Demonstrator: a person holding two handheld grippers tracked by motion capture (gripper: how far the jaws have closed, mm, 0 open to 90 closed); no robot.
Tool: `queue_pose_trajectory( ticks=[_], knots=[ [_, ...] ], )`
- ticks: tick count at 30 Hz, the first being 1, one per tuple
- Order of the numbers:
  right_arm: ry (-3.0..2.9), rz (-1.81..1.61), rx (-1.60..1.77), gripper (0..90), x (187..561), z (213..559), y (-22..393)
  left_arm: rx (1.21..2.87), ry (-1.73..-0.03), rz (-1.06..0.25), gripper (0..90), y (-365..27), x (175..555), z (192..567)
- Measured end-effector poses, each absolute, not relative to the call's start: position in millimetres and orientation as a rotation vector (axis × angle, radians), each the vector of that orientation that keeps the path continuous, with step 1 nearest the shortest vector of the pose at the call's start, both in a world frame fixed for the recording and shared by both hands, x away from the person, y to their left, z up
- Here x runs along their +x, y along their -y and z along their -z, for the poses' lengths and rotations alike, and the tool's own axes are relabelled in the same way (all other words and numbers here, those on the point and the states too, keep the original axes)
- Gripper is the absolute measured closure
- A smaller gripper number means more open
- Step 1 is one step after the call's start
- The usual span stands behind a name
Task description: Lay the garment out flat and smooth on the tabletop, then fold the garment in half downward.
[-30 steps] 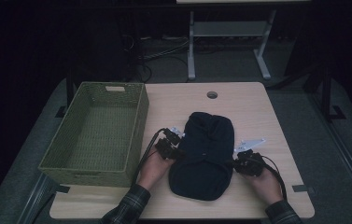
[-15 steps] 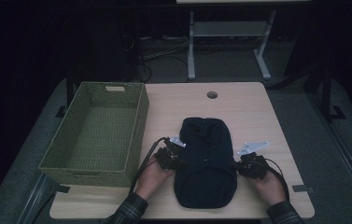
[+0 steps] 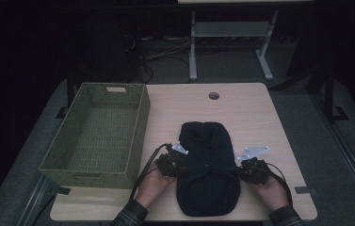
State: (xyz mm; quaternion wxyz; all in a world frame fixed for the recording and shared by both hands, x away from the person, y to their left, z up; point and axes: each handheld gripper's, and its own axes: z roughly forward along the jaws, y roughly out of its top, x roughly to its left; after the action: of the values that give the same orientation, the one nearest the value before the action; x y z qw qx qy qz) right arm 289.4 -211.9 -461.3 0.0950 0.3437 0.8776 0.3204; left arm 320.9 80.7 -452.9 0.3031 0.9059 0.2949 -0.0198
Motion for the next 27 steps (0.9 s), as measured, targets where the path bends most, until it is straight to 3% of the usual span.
queue_pose_trajectory(
  ticks=[5, 15, 21, 27],
  knots=[
    [-2.593, -0.968, 1.011, 80.0, 289.3, 459.1, 212.9, 2.386, -0.798, 0.044, 75.4, -84.5, 321.6, 449.0],
    [-2.518, -0.995, 1.071, 39.5, 292.6, 456.0, 220.8, 2.324, -0.784, 0.007, 37.4, -90.1, 324.6, 442.7],
    [-2.511, -1.009, 1.088, 26.8, 295.2, 453.6, 222.8, 2.331, -0.778, -0.012, 26.3, -91.6, 328.6, 438.9],
    [-2.513, -1.035, 1.092, 20.4, 302.6, 447.2, 223.4, 2.301, -0.761, -0.072, 22.8, -94.0, 336.9, 429.3]
  ],
)
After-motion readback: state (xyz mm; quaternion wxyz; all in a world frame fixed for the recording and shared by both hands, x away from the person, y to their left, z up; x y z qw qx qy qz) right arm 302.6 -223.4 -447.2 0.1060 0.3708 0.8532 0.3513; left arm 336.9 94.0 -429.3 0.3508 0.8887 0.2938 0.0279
